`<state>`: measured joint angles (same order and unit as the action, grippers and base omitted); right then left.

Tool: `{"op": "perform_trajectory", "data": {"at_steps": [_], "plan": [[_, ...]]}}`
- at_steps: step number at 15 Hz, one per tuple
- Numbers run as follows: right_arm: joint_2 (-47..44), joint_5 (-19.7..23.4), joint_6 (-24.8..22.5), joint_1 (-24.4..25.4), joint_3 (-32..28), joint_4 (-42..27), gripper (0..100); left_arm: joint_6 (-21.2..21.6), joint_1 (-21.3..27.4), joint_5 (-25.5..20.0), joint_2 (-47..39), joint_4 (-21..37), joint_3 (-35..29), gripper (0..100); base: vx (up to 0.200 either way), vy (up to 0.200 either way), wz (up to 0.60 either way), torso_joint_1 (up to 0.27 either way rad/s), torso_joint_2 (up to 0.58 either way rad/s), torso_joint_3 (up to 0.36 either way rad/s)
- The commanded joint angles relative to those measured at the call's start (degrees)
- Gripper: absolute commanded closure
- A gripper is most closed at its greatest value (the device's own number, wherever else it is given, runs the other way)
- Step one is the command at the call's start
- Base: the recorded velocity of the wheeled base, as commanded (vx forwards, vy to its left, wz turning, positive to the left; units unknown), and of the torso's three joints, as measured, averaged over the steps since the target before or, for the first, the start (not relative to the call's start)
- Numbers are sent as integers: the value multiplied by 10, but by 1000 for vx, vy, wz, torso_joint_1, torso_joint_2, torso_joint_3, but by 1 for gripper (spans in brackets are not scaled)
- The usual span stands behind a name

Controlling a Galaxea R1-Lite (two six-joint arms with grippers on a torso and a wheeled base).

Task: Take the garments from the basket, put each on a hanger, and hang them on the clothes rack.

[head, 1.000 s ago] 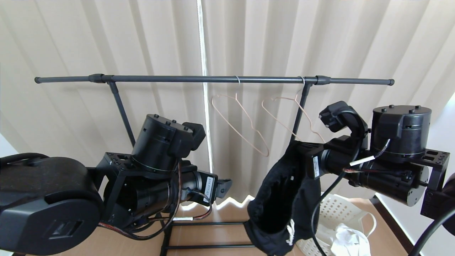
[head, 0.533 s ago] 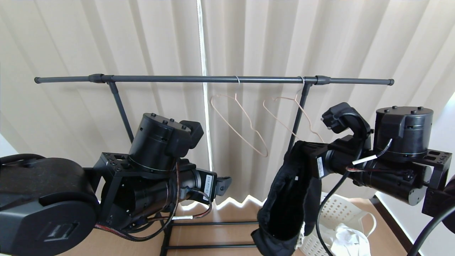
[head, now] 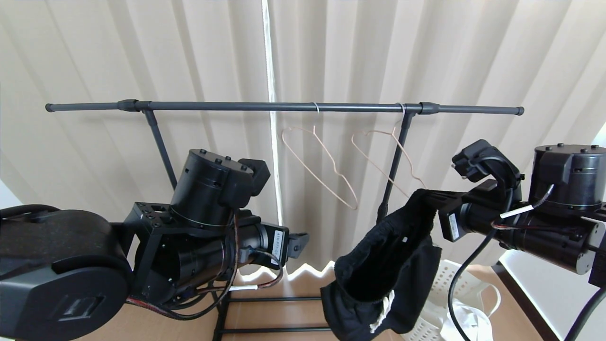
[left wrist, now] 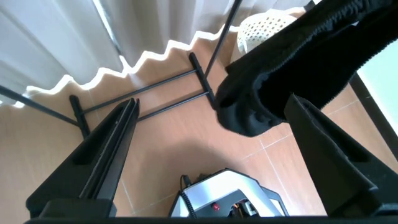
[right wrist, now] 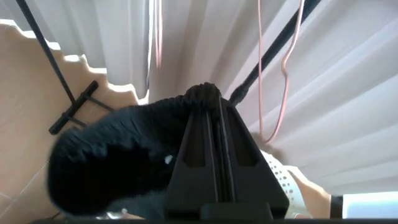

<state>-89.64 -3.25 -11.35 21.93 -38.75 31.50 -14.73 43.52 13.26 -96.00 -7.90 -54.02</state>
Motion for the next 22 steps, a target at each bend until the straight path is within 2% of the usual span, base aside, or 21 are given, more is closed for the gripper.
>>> {"op": "perform_trajectory", "data": {"at_steps": [1,5,7,9,12,15,19,22], "plan": [[11,0,0,0,3,1,100,0,-1,0,-2,0,0,0,200,0,0,-17,2,7],[12,-1,-1,5,8,1,100,-11,-13,1,-5,-1,-4,0,50,0,0,-1,-3,2],[14,0,-16,8,14,1,100,-14,-22,1,-5,-2,-10,0,0,0,0,0,0,0],[17,-2,-17,26,21,1,100,-14,-24,1,-3,-2,-10,0,0,0,0,0,0,0],[17,-2,-24,31,26,1,100,-13,-25,0,-3,-4,-10,0,200,0,0,2,4,2],[20,-2,-26,32,30,1,100,-8,-32,0,-16,-41,-13,0,0,0,0,0,0,0],[38,0,-62,43,49,1,100,-10,-48,2,-63,-51,-72,0,0,0,0,0,0,0],[41,-2,-63,57,54,1,100,-10,-50,4,-85,-51,-109,0,0,0,0,0,0,0]]}}
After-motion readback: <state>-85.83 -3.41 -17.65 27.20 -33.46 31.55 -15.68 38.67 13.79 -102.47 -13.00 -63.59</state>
